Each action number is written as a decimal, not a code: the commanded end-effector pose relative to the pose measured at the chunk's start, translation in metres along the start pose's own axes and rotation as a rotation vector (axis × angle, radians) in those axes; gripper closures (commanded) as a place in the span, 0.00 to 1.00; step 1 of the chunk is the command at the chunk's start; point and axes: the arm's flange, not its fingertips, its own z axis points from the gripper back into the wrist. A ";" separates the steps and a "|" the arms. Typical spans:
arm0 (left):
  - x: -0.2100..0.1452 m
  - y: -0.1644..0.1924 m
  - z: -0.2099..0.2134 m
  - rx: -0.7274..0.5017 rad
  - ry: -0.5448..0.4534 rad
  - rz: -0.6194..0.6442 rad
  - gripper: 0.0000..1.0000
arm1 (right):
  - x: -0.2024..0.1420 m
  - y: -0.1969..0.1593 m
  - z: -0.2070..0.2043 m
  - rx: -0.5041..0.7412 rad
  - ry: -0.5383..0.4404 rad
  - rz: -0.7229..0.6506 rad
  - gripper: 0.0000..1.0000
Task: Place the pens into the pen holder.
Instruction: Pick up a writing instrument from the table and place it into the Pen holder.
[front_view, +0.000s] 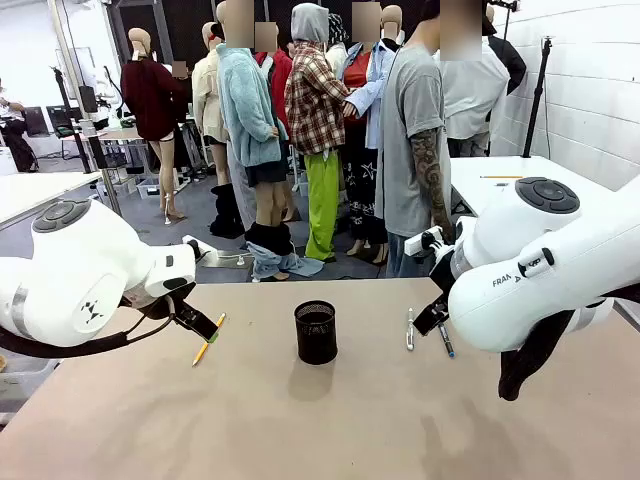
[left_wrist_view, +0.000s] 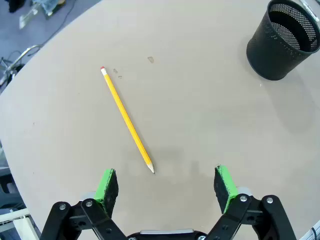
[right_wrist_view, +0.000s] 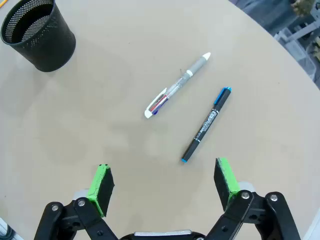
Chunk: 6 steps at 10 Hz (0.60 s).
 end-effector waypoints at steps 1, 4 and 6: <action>0.000 0.000 0.000 0.000 0.000 0.000 0.00 | 0.000 0.000 0.000 0.000 0.000 0.000 0.00; 0.000 0.000 0.000 0.000 0.000 0.000 0.00 | 0.000 0.000 0.000 0.000 0.000 0.000 0.00; 0.000 0.000 0.000 0.000 0.000 0.000 0.00 | 0.000 0.000 0.000 0.000 0.000 0.000 0.00</action>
